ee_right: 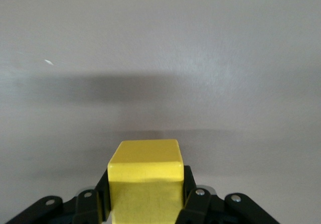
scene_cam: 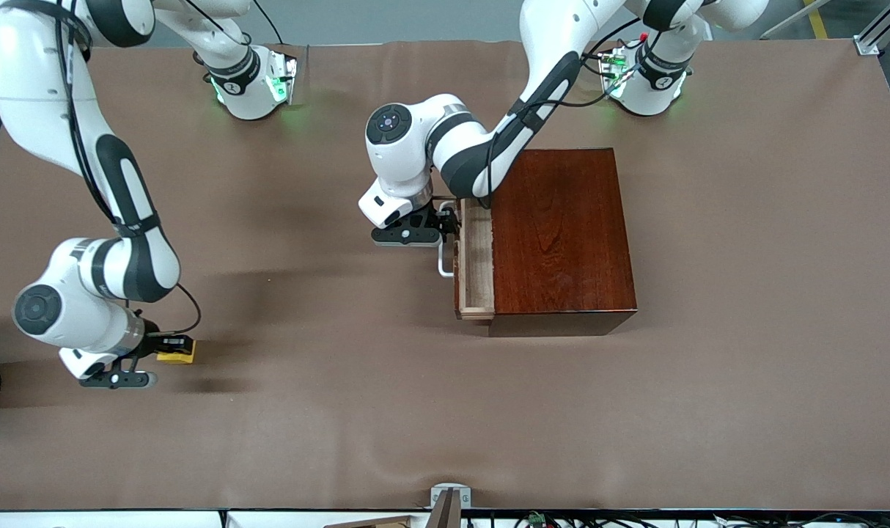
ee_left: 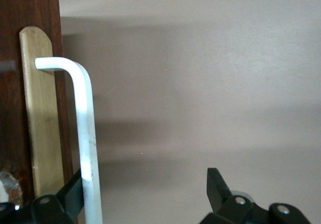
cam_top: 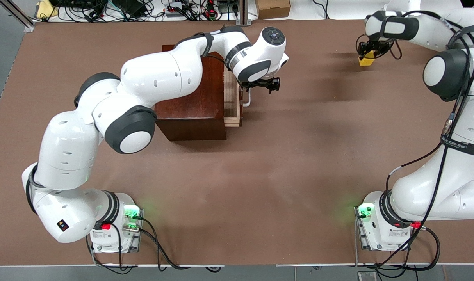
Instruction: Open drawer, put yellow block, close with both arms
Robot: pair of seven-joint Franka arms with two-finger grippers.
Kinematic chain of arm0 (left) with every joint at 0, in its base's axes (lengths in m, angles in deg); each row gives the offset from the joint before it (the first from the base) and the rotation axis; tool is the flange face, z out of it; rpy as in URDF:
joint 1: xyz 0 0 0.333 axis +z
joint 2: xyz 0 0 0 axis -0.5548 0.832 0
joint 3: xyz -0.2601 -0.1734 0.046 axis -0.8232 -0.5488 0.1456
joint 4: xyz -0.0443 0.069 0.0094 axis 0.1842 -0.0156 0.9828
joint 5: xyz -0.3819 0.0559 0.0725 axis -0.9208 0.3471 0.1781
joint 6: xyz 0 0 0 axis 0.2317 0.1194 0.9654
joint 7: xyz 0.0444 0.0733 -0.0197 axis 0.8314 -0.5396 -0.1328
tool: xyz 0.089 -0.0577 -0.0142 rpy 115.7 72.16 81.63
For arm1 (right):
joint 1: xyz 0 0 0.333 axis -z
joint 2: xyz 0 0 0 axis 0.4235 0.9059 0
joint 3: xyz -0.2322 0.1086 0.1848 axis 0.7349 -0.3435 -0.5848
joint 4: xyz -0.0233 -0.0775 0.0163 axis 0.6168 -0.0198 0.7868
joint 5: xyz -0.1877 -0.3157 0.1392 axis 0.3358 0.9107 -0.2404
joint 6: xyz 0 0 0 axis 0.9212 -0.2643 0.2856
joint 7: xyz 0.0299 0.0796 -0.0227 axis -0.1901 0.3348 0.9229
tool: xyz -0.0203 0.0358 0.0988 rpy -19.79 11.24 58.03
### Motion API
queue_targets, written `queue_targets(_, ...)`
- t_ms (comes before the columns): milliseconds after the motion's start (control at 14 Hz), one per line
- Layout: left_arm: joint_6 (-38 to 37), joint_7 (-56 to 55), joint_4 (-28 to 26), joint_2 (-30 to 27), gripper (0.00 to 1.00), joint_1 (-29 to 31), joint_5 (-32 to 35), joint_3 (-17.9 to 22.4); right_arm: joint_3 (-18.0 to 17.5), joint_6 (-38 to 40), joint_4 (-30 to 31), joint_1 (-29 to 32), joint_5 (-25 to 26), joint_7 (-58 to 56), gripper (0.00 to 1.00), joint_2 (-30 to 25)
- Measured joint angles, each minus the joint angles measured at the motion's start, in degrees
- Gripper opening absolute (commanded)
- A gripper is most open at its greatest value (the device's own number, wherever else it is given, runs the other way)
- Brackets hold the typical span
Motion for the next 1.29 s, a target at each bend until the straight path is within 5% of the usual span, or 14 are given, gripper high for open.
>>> queue_targets(500, 5.4, 0.0, 0.1, 0.1, 1.0, 0.0, -4.2, -0.1, -0.8, 4.0, 0.0, -1.2, 0.1, -9.8, 0.0, -7.2)
queue_targets(1286, 12.0, 0.0, 0.2, 0.7, 1.0, -0.4, -7.7, -0.4, -0.5, 5.2, -1.3, -1.1, 0.1, -29.1, 0.0, -8.9)
